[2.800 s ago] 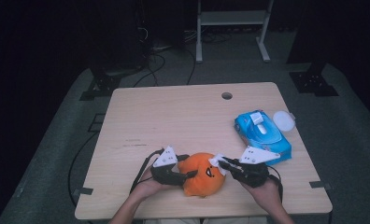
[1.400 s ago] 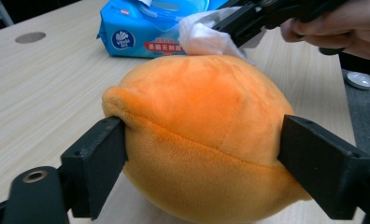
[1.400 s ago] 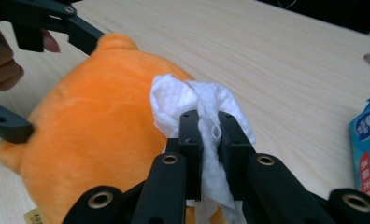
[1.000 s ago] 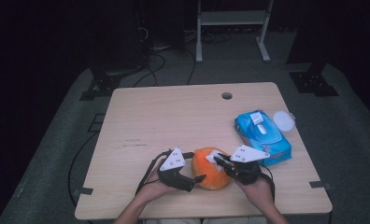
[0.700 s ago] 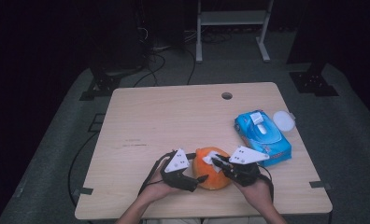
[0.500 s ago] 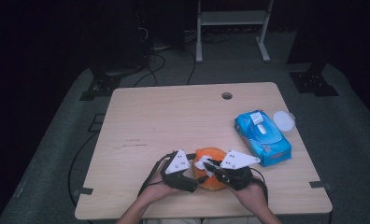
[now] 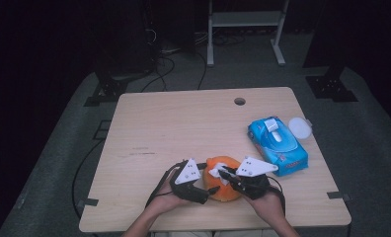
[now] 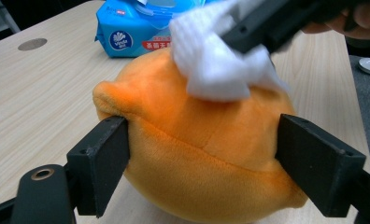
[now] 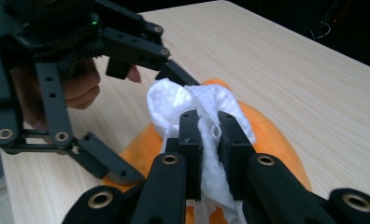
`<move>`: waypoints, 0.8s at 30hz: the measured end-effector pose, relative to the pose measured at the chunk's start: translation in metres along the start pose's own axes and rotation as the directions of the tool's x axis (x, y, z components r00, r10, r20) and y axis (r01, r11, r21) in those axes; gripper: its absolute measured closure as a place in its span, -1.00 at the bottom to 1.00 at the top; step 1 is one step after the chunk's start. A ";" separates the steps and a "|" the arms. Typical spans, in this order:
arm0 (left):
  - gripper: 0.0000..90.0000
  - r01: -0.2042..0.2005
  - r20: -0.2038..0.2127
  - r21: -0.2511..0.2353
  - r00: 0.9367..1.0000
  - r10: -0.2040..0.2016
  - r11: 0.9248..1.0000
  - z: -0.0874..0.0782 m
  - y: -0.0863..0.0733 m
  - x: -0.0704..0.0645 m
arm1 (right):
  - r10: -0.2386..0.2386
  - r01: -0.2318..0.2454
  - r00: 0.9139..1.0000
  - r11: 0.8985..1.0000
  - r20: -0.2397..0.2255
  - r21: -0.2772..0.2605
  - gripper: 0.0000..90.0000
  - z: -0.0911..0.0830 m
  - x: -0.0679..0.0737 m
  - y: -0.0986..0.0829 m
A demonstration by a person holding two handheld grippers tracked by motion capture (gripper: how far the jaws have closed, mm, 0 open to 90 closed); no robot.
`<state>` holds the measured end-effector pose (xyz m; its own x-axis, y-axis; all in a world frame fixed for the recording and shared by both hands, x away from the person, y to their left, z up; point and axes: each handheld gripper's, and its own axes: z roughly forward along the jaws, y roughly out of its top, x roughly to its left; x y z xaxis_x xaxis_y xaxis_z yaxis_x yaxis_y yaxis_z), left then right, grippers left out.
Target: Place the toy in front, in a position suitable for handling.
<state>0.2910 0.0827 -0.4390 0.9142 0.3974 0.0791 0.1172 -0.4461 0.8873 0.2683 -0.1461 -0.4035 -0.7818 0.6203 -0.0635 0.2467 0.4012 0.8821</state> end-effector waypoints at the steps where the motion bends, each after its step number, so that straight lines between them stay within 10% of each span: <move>1: -0.59 0.000 0.001 0.001 1.000 0.000 1.000 0.000 -0.001 0.000 | 0.012 -0.012 1.000 1.000 0.007 0.001 0.80 -0.001 -0.003 -0.001; 8: -0.59 0.007 0.019 0.006 1.000 -0.007 1.000 -0.002 -0.003 0.003 | 0.119 -0.121 0.989 0.992 0.085 0.023 0.80 -0.006 -0.037 -0.018; 17: -0.73 0.156 0.015 -0.069 0.988 -0.155 0.985 -0.008 -0.001 0.018 | 0.023 -0.024 0.999 0.999 0.024 0.024 0.80 -0.003 -0.017 -0.012; 24: -0.62 0.112 0.016 -0.003 0.994 -0.112 0.994 0.002 -0.005 0.013 | 0.020 -0.020 1.000 1.000 0.005 0.011 0.80 -0.004 -0.011 -0.008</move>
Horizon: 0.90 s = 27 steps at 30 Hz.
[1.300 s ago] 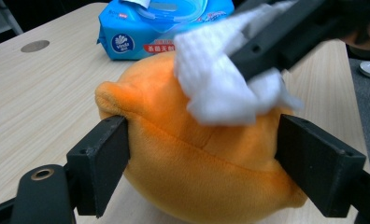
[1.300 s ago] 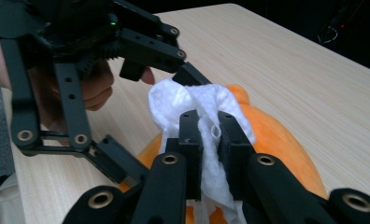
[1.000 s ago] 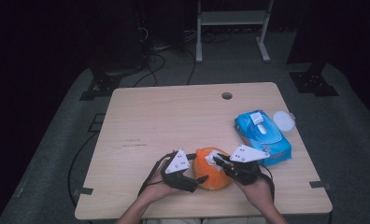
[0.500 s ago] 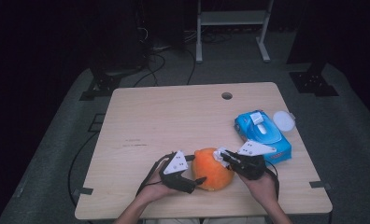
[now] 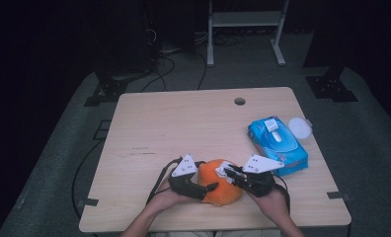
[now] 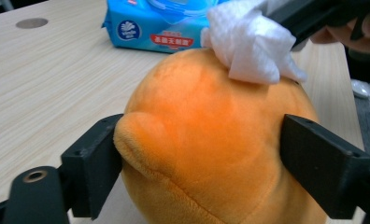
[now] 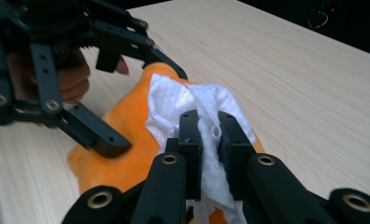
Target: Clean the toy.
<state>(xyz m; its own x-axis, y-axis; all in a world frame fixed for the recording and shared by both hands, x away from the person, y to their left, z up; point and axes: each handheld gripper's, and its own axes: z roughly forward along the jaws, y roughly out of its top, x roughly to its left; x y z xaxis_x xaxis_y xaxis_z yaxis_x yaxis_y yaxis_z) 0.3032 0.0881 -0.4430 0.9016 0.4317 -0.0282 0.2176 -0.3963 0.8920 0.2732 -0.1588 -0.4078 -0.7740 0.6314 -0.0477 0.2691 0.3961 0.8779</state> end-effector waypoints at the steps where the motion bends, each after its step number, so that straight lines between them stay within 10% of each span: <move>1: -0.59 -0.003 -0.001 -0.001 1.000 0.003 1.000 -0.001 0.000 0.000 | -0.001 0.001 1.000 1.000 0.006 0.007 0.80 0.000 0.000 0.000; 10: -0.51 -0.027 0.016 0.005 1.000 0.027 1.000 -0.005 -0.001 -0.003 | 0.102 -0.104 0.993 0.994 0.066 0.031 0.80 -0.005 -0.029 -0.014; 20: -0.69 0.084 0.080 0.006 0.993 -0.084 0.996 0.001 0.000 0.005 | -0.030 0.030 0.999 1.000 -0.012 0.003 0.80 -0.007 -0.005 -0.008; 27: -0.06 -0.071 -0.029 -0.069 0.997 0.069 0.995 0.000 0.012 -0.011 | 0.053 -0.053 0.999 0.998 0.012 -0.027 0.80 -0.010 -0.021 -0.009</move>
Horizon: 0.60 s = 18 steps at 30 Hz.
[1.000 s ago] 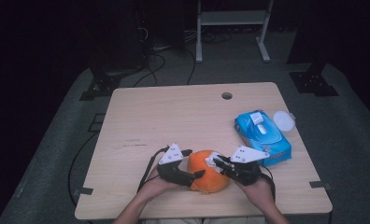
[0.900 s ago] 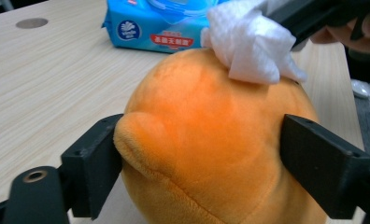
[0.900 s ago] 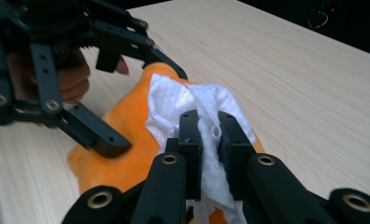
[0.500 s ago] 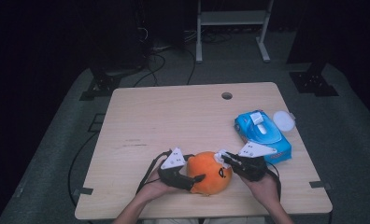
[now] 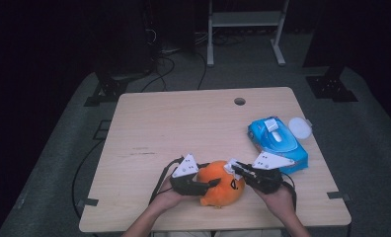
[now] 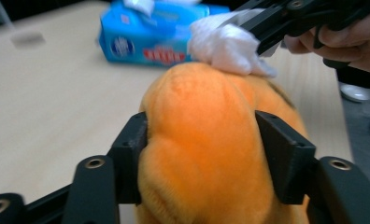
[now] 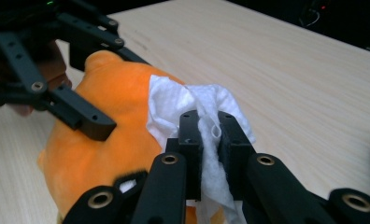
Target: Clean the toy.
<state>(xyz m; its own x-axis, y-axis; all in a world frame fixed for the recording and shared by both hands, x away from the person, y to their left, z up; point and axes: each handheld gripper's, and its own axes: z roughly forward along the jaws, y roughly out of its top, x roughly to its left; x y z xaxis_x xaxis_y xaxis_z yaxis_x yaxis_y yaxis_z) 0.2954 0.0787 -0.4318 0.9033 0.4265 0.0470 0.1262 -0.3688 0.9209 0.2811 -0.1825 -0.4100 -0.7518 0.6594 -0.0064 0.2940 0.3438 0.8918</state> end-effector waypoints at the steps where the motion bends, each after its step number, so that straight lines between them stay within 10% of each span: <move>1: -0.04 -0.038 -0.024 -0.008 0.999 0.038 0.999 0.000 0.002 -0.002 | 0.005 -0.005 1.000 1.000 0.006 -0.014 0.80 -0.002 0.000 0.002; 3: -0.04 -0.114 -0.079 -0.019 0.990 0.113 0.993 0.002 0.003 -0.007 | 0.003 -0.003 1.000 1.000 0.025 -0.031 0.80 -0.003 0.000 0.005; 5: -0.10 -0.107 -0.063 -0.003 0.992 0.107 0.994 0.004 0.000 -0.007 | 0.018 -0.017 0.999 1.000 0.028 -0.023 0.80 -0.002 -0.002 0.003; 13: -0.73 0.060 -0.013 0.008 0.998 -0.060 0.998 -0.006 0.000 0.009 | -0.015 0.015 1.000 1.000 -0.009 0.014 0.81 0.005 0.010 -0.005; 18: -0.26 0.041 0.016 0.028 0.999 -0.042 0.999 -0.003 -0.007 0.006 | -0.054 0.054 0.999 0.998 0.005 0.018 0.80 0.004 0.015 -0.002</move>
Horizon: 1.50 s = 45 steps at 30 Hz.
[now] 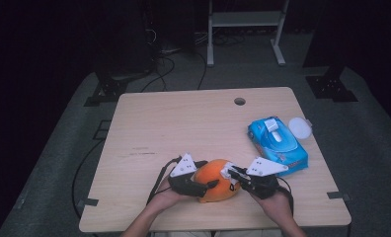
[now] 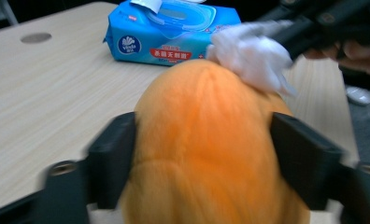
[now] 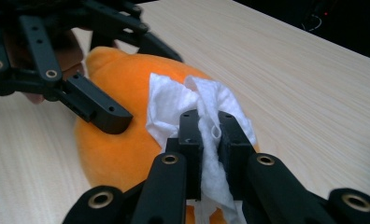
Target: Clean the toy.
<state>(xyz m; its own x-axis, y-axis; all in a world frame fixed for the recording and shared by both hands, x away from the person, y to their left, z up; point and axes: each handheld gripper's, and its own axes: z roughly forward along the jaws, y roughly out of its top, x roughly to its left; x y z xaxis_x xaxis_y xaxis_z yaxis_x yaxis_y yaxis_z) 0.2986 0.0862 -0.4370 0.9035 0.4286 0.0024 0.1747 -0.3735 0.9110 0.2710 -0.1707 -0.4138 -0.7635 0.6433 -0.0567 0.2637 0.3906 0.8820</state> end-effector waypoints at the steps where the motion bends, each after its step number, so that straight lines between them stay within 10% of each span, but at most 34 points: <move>1: -0.20 -0.016 -0.008 0.003 1.000 0.016 1.000 0.000 0.001 -0.002 | 0.027 -0.027 1.000 1.000 -0.001 -0.003 0.80 -0.001 -0.005 -0.001; 7: -0.15 -0.026 -0.006 -0.004 1.000 0.026 1.000 -0.001 0.000 -0.003 | 0.153 -0.154 0.988 0.988 0.036 0.024 0.81 -0.003 -0.031 -0.016; 15: -0.14 -0.030 -0.013 -0.003 0.999 0.030 1.000 -0.002 -0.002 -0.004 | 0.102 -0.102 0.995 0.995 0.007 -0.012 0.80 -0.005 -0.014 -0.002; 23: -0.14 -0.025 -0.015 -0.005 1.000 0.025 1.000 -0.002 -0.003 -0.002 | 0.205 -0.206 0.978 0.978 0.038 0.040 0.80 -0.001 -0.034 -0.019; 41: -0.13 -0.068 -0.008 -0.019 0.998 0.068 0.998 0.003 0.000 -0.016 | 0.131 -0.131 0.991 0.991 -0.004 -0.036 0.80 -0.007 -0.014 0.003; 45: -0.41 -0.036 -0.013 -0.013 0.999 0.036 0.999 0.001 0.005 -0.013 | 0.143 -0.143 0.990 0.990 -0.006 -0.010 0.80 -0.003 -0.017 -0.003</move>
<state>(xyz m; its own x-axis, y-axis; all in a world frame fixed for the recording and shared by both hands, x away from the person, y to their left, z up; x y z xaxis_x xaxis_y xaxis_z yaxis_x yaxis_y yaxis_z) 0.2882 0.0777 -0.4334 0.9038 0.4259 0.0408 0.1368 -0.3779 0.9157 0.2812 -0.1844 -0.4138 -0.7213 0.6888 0.0730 0.3644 0.2877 0.8857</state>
